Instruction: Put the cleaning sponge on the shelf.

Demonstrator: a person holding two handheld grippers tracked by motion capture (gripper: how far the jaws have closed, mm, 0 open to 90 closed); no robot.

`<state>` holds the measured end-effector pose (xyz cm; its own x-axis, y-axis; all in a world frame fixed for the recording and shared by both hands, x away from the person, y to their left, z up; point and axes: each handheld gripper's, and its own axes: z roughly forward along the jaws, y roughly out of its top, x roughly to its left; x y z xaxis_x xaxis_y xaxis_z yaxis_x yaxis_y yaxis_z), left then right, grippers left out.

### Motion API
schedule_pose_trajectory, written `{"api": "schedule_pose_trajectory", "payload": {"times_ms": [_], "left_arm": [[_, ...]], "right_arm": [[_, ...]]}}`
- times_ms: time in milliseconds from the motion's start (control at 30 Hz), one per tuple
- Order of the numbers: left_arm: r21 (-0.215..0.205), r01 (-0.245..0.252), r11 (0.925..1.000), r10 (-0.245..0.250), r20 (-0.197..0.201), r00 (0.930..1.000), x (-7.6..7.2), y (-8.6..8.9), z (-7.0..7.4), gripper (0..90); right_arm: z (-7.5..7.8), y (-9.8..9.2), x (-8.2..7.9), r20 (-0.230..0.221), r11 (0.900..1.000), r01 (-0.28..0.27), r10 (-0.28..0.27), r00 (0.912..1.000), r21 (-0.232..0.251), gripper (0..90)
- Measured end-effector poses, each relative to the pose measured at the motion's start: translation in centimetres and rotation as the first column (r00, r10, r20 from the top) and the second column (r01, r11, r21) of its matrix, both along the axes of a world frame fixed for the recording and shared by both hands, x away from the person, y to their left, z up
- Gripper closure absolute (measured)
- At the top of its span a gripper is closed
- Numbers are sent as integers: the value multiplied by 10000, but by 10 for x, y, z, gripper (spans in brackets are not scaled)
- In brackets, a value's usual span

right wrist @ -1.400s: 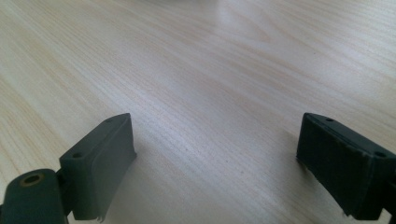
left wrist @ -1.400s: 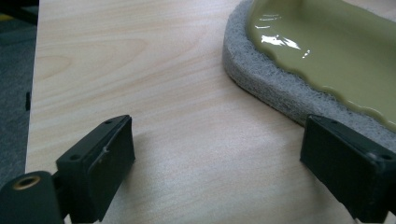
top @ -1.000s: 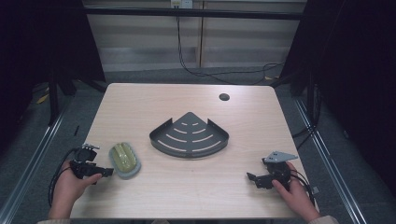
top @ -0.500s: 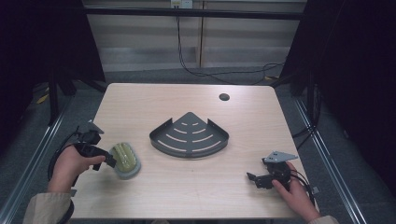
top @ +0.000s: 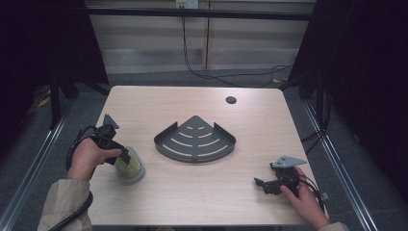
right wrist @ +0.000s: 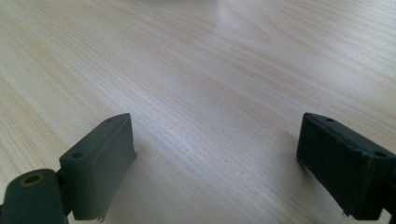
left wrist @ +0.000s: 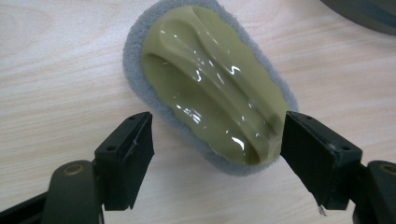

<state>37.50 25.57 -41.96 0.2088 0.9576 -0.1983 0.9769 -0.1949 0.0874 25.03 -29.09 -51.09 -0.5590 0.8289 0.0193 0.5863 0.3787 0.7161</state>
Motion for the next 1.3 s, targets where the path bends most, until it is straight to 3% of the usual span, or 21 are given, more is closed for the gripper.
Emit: {"api": "schedule_pose_trajectory", "payload": {"times_ms": [200, 433, 567, 633, 800, 867, 1300], "left_arm": [[-209, -340, 9992, 335, -202, 9992, 5, -8, -10, 260], [-101, -257, 9996, 254, -281, 9993, 9, -17, -12, 440], [284, -152, 9995, 159, -251, 9996, 10, -20, -10, 510], [590, 1, 9983, 14, -251, 9997, 11, -22, -7, 589], [789, 200, 9967, -200, -8, 9998, 12, -22, -5, 701], [973, 283, 9949, -288, 33, 9996, 12, -23, -4, 709], [1053, 516, 9931, -542, 221, 9983, 14, -21, 10, 712]], "right_arm": [[0, 0, 0, 1, 10000, 0, 0, 10000, 0, 105], [0, 0, 0, 2, 10000, 0, 0, 10000, -2, 105], [0, 0, 0, 0, 10000, 0, 0, 10000, 0, 105], [0, 0, 0, -2, 10000, 2, -2, 10000, 0, 105], [0, 0, 0, 20, 10000, -16, 16, 10000, -1, 105], [0, 0, 0, 1, 10000, -1, 1, 10000, -1, 105], [0, 0, 0, 20, 10000, -18, 18, 10000, 0, 105]]}}
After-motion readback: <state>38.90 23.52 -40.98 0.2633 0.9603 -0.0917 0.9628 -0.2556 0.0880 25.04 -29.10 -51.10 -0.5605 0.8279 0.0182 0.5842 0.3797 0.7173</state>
